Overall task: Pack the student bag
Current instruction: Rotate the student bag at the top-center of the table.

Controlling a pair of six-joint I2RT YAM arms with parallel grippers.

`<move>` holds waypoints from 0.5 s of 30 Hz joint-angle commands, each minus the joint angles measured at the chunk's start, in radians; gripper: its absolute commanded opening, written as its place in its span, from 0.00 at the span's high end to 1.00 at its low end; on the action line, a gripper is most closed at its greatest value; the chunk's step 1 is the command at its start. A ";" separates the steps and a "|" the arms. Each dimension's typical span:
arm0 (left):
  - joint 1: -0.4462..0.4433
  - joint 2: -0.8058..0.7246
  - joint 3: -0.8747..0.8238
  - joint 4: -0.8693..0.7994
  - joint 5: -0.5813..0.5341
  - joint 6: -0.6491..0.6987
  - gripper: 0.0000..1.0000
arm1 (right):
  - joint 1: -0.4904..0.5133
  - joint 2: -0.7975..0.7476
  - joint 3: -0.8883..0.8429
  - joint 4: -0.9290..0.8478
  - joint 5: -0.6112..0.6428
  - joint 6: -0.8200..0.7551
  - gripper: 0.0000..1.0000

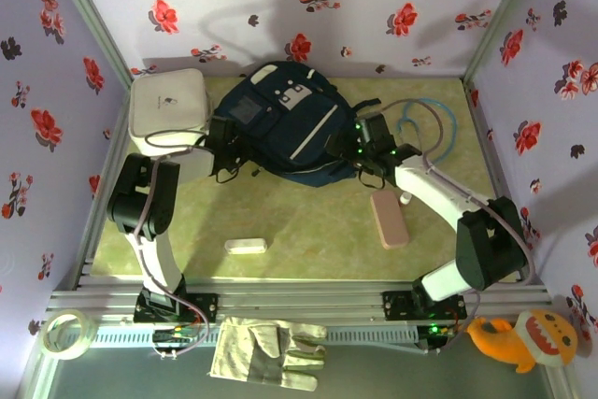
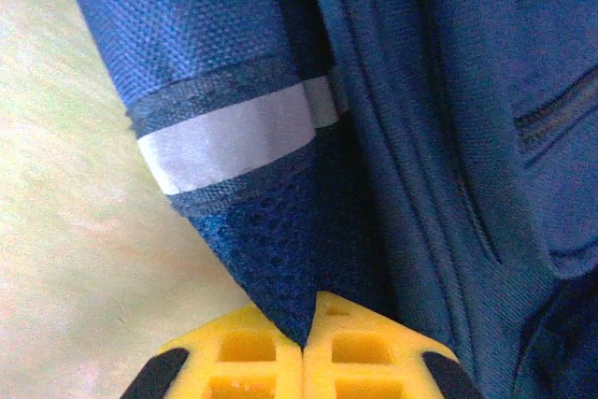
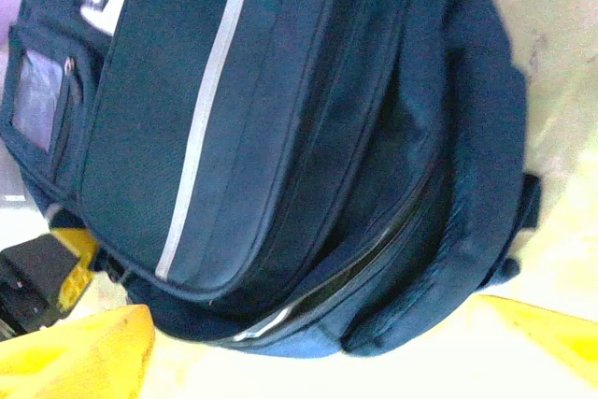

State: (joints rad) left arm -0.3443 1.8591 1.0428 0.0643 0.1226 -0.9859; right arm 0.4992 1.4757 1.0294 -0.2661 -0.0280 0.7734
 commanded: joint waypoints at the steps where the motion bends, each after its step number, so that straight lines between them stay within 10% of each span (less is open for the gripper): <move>1: -0.055 -0.089 0.032 -0.019 0.013 0.015 1.00 | 0.068 -0.029 0.013 -0.048 0.074 -0.038 0.15; 15: -0.194 -0.147 0.097 -0.096 -0.037 0.007 1.00 | 0.351 0.175 0.132 -0.043 0.174 -0.014 0.52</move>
State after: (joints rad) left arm -0.5182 1.7481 1.0893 -0.0406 0.0673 -0.9894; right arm 0.8207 1.6032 1.1110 -0.3050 0.1070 0.7635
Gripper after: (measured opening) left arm 0.040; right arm 0.494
